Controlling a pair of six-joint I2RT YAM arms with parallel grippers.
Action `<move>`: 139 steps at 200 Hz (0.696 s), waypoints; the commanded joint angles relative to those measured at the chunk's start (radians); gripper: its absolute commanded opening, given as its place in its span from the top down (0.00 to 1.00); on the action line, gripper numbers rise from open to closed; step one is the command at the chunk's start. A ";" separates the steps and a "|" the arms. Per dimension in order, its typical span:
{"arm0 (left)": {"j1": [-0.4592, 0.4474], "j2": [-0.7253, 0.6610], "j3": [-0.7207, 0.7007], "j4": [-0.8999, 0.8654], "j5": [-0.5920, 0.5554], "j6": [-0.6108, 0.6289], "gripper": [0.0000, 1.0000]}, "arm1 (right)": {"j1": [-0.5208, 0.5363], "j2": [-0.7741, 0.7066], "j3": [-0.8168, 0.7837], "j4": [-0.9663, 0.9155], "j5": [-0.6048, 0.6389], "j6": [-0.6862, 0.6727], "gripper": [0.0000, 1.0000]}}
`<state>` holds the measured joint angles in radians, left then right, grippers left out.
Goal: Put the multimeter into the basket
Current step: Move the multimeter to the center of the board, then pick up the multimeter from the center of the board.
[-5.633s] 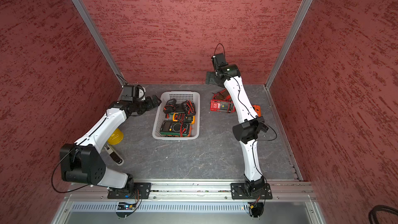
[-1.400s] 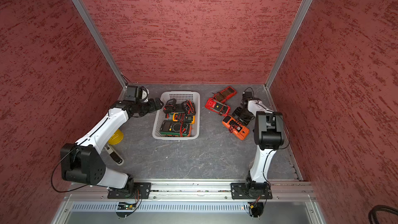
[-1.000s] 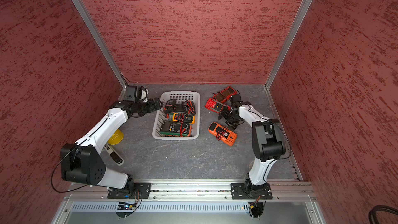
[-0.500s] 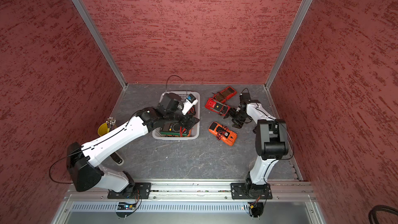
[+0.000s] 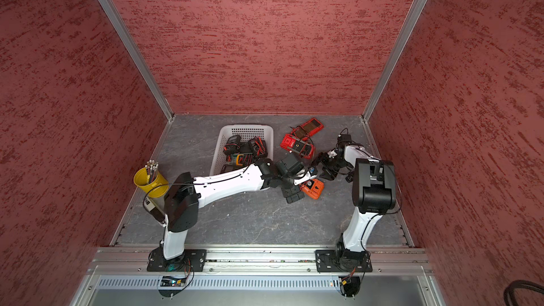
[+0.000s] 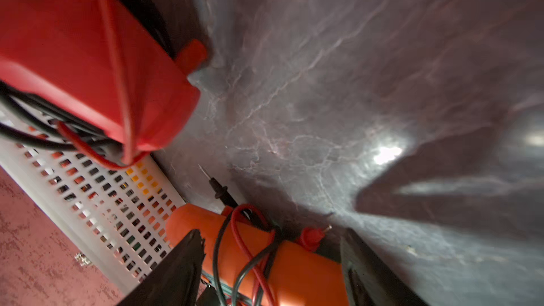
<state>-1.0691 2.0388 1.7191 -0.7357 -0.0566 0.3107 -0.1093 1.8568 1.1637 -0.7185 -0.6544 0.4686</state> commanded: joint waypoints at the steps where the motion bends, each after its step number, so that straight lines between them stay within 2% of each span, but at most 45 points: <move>1: 0.010 0.060 0.052 -0.068 -0.090 -0.021 0.00 | -0.001 0.020 -0.015 0.042 -0.034 -0.044 0.24; 63: 0.078 0.174 0.135 -0.133 -0.143 -0.082 0.00 | -0.001 0.004 -0.093 0.065 -0.085 -0.037 0.27; 105: 0.144 0.226 0.207 -0.161 -0.139 -0.159 0.00 | 0.000 -0.121 -0.220 0.107 -0.168 0.022 0.28; 139: 0.159 0.264 0.268 -0.157 -0.117 -0.153 0.00 | 0.002 -0.222 -0.328 0.182 -0.255 0.082 0.28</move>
<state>-0.9283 2.2478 1.9285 -0.8967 -0.1833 0.1913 -0.1143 1.7035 0.8902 -0.5938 -0.8097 0.4969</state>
